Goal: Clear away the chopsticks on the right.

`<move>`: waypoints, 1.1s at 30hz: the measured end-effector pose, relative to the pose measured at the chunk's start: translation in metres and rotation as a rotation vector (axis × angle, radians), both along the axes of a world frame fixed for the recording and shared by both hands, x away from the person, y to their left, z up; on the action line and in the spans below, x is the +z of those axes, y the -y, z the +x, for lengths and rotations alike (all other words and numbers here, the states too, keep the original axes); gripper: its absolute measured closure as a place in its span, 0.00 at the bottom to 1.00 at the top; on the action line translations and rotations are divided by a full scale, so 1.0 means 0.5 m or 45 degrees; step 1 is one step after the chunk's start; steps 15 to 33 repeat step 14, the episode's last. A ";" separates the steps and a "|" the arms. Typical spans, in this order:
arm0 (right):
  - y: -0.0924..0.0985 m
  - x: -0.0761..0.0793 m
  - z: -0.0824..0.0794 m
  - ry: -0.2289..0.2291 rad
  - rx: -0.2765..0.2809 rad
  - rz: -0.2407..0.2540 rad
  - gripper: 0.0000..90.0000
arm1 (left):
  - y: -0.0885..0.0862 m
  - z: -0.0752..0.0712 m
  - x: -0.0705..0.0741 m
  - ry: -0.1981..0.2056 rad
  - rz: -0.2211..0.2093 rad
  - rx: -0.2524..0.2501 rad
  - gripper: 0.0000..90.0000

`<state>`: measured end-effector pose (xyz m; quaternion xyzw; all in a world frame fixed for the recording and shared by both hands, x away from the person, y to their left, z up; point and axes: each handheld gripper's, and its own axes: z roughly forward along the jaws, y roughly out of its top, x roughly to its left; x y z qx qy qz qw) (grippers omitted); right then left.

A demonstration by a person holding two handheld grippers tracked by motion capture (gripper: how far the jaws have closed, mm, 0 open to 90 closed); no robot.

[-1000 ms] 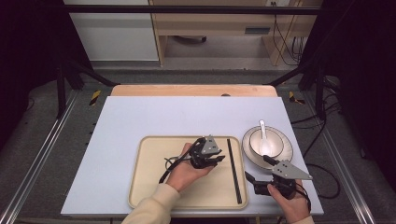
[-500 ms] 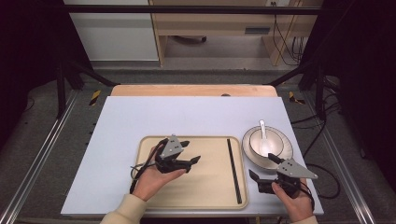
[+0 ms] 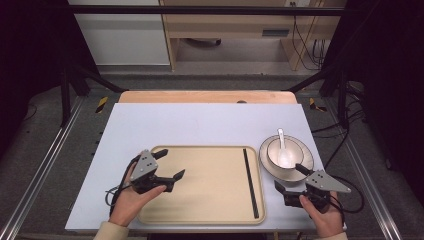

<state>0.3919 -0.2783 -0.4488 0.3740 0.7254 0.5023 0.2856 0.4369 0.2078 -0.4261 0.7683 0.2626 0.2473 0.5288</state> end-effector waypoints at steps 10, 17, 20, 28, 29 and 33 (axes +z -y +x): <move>0.034 -0.002 -0.006 0.021 -0.069 0.016 0.06 | -0.138 -0.030 -0.018 0.092 -0.102 0.128 0.06; 0.046 -0.004 -0.007 0.020 -0.098 0.010 0.06 | -0.174 -0.044 -0.038 0.122 -0.076 0.153 0.05; 0.046 -0.004 -0.007 0.020 -0.098 0.010 0.06 | -0.174 -0.044 -0.038 0.122 -0.076 0.153 0.05; 0.046 -0.004 -0.007 0.020 -0.098 0.010 0.06 | -0.174 -0.044 -0.038 0.122 -0.076 0.153 0.05; 0.046 -0.004 -0.007 0.020 -0.098 0.010 0.06 | -0.174 -0.044 -0.038 0.122 -0.076 0.153 0.05; 0.046 -0.004 -0.007 0.020 -0.098 0.010 0.06 | -0.174 -0.044 -0.038 0.122 -0.076 0.153 0.05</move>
